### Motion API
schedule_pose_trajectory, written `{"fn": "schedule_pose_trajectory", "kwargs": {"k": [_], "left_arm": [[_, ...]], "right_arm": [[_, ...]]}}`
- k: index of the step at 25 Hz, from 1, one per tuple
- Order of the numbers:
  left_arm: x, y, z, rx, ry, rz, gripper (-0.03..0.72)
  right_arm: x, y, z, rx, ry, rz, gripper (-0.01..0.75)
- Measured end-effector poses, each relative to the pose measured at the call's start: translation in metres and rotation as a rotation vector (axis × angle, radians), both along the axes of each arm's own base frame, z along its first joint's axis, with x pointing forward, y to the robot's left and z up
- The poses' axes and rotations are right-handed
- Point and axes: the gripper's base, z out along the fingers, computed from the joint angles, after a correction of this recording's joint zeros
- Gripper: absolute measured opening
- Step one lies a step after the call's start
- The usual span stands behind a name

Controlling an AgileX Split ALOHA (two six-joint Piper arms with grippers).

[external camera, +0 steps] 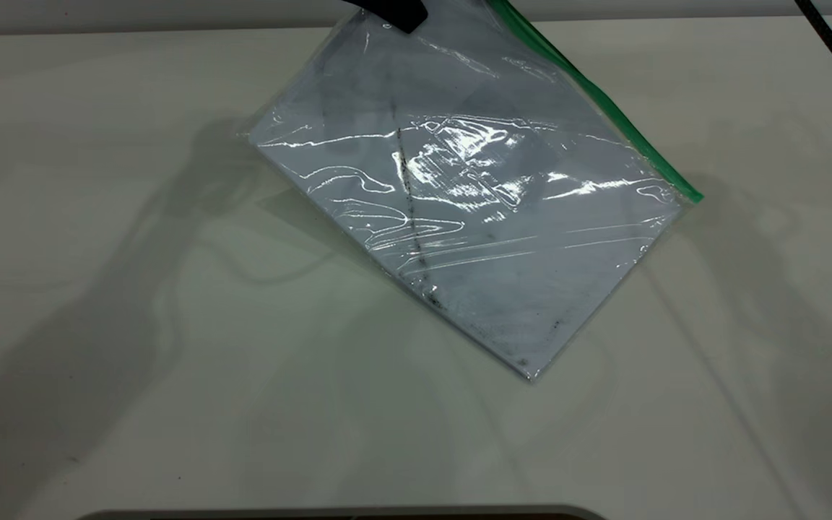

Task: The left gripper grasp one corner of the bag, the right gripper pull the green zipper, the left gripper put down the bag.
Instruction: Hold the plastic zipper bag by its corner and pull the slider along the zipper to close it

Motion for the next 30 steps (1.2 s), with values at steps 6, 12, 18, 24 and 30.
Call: {"fn": "schedule_pose_trajectory", "kwargs": {"k": [6,12,18,24,30], "left_arm": [[0.001,0.001,0.001,0.004,-0.008,0.003,0.053],[0.003,0.001,0.010,-0.043,-0.015,0.028,0.053],[0.009,0.006,0.022,-0.163,-0.013,0.077,0.053],[0.011,0.007,0.023,-0.185,-0.020,0.094,0.053],[0.015,0.009,0.023,-0.208,-0.031,0.132,0.053]], "right_arm": [[0.001,-0.003,-0.008,0.001,0.014,-0.001,0.035],[0.006,-0.018,-0.010,0.010,0.016,-0.022,0.035],[0.010,-0.031,-0.015,0.032,0.033,-0.052,0.035],[0.011,-0.037,-0.027,0.049,0.063,-0.064,0.035],[0.013,-0.040,-0.038,0.045,0.083,-0.081,0.035]]}}
